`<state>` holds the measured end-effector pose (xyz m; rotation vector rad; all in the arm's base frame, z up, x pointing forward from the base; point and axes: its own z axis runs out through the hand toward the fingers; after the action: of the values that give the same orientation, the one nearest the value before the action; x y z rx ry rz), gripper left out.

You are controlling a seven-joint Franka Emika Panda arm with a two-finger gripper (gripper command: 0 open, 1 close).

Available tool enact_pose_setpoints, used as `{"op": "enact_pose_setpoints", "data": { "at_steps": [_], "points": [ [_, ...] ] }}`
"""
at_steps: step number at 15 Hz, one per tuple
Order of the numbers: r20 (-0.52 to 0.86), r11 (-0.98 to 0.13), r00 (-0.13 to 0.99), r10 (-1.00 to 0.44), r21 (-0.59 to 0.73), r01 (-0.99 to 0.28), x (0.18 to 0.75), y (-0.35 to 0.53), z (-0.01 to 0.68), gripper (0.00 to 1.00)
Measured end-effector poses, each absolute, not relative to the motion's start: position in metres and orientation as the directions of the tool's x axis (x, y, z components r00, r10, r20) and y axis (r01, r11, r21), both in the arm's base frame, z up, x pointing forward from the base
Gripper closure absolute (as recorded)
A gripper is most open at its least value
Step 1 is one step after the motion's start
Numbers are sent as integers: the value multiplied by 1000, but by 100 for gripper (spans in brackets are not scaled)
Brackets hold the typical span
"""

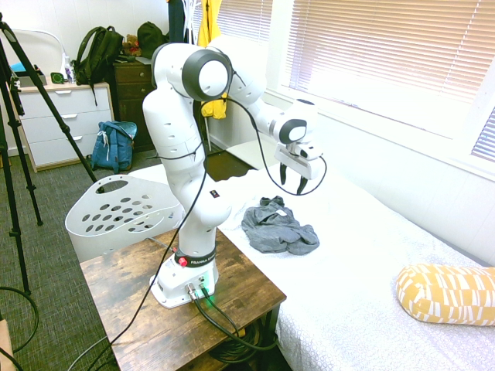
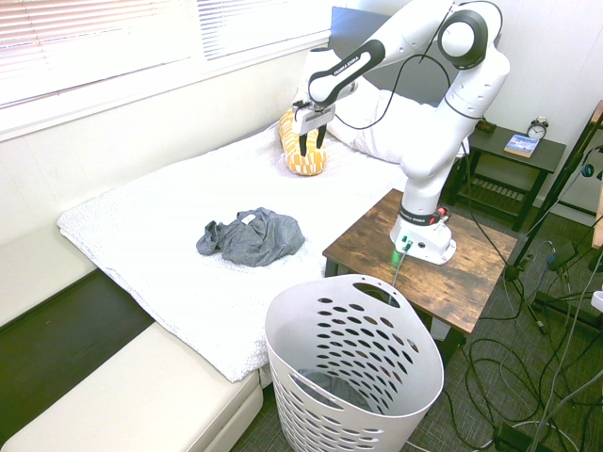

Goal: Put my clothes in the laundry bag

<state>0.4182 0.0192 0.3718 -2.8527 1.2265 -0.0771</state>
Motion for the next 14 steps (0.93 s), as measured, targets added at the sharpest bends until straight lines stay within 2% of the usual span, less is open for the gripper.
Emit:
{"op": "enact_pose_setpoints", "data": {
  "at_steps": [5, 8, 11, 14],
  "points": [
    [36, -698, 697, -716, -52, -714, 429, 33, 368, 0],
    [59, -739, 738, -672, -104, -665, 449, 70, 354, 0],
    [61, -772, 773, -631, -147, -618, 477, 105, 310, 0],
    [38, -810, 817, -576, -161, -564, 499, 133, 236, 0]
  ]
}}
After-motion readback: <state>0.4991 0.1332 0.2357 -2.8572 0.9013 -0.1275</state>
